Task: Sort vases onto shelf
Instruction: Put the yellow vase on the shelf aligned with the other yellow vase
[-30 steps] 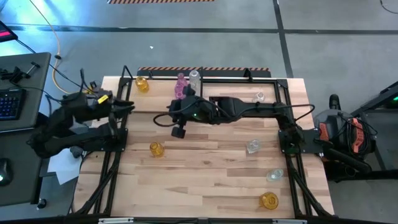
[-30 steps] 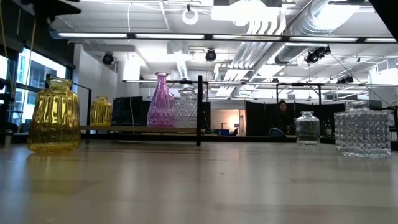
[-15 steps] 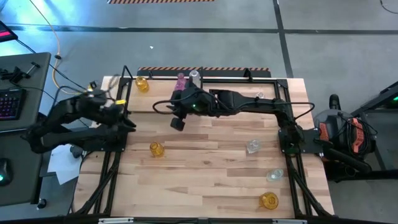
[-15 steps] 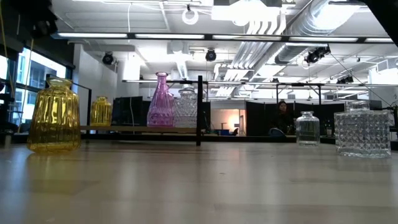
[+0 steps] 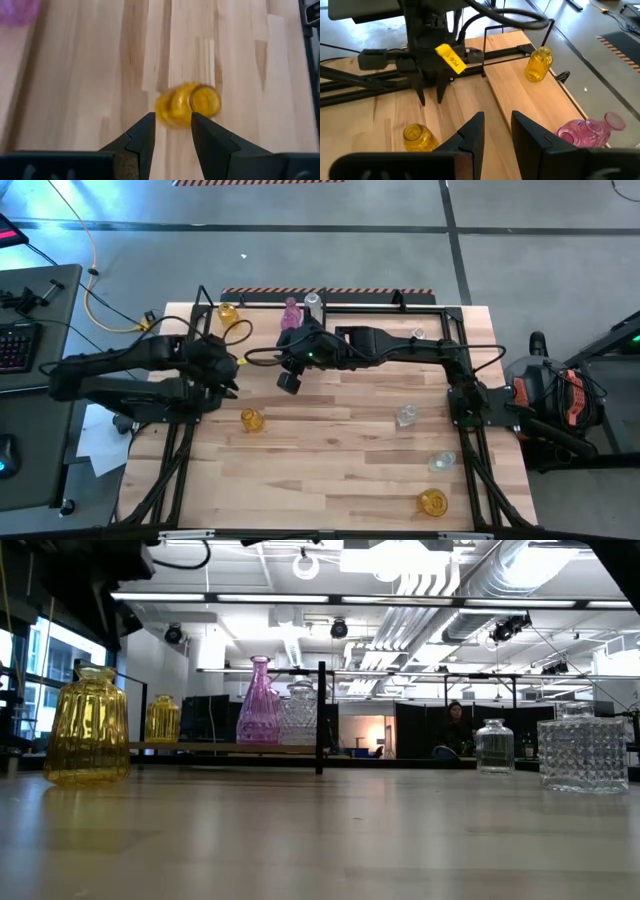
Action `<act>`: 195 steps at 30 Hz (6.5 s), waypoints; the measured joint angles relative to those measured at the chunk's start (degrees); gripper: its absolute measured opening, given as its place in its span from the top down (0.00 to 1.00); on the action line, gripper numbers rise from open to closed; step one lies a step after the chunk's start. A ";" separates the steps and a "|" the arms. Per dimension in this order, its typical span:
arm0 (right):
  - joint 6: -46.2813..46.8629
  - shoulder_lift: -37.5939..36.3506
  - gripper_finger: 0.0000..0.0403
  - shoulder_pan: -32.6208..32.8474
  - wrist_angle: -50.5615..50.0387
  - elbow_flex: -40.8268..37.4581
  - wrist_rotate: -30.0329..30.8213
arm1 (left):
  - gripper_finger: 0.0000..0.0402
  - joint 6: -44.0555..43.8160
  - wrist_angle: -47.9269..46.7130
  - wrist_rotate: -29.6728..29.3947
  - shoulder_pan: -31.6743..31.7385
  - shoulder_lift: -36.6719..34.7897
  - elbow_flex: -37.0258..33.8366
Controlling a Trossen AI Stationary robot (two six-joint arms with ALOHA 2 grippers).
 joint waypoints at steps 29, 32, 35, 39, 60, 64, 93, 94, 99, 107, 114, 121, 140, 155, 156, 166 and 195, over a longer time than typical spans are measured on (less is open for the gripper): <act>-0.41 0.04 0.81 0.43 -2.25 0.00 -2.33 | 0.71 -2.16 8.66 -7.39 -15.67 18.18 0.00; -0.45 0.04 0.81 0.76 -2.44 0.00 -2.42 | 0.71 -2.19 8.69 -7.35 -15.67 20.16 0.00; -0.45 0.04 0.81 1.12 -2.67 0.00 -2.47 | 0.71 -2.33 8.87 -6.97 -15.65 21.37 0.10; -0.30 0.04 0.81 1.54 -3.17 0.00 -2.49 | 0.77 -2.30 8.81 -7.09 -15.69 21.30 0.13; 0.14 0.04 0.81 1.90 -3.18 0.00 -2.16 | 0.97 -2.89 -11.00 -17.27 -13.18 11.50 3.22; 0.15 0.04 0.81 1.90 -3.09 0.00 -2.16 | 0.97 -0.43 -15.72 -18.60 -8.80 10.91 8.12; 0.28 0.04 0.81 2.71 -2.22 0.00 -1.99 | 0.97 20.39 -15.54 -12.90 41.87 22.88 20.37; 0.29 0.04 0.81 2.71 -2.22 0.00 -2.01 | 0.97 20.37 -15.54 -12.90 42.83 23.55 20.65; 0.20 0.04 0.81 2.75 -2.24 0.00 -2.03 | 0.97 19.46 -15.34 -12.92 47.13 26.77 21.56; -0.19 0.04 0.81 2.75 -2.51 0.00 -2.05 | 0.97 18.66 -14.86 -9.34 50.13 30.09 23.80; -0.28 0.04 0.81 2.75 -2.90 0.00 -2.14 | 0.97 17.52 -14.90 -9.66 50.31 32.08 24.06; 0.05 0.04 0.81 2.75 -3.60 0.00 -2.12 | 0.97 17.25 -14.63 -9.86 50.29 32.35 24.06; 0.14 0.04 0.81 3.39 -3.59 0.00 -2.03 | 0.97 17.88 -12.76 -10.11 50.69 32.33 23.85; 0.16 0.04 0.81 3.39 -3.60 0.00 -2.09 | 0.93 16.15 -12.15 -10.47 50.69 32.33 23.82; 0.15 0.04 0.81 3.39 -3.60 0.00 -2.09 | 0.92 16.21 -12.19 -10.47 50.69 32.33 23.82; 0.15 0.04 0.81 3.39 -3.60 0.00 -2.08 | 0.86 18.41 -12.65 -11.68 50.58 32.28 23.03; 1.23 0.04 0.81 4.15 -3.60 0.00 -2.12 | 0.86 22.18 -11.65 -13.04 50.45 30.19 22.99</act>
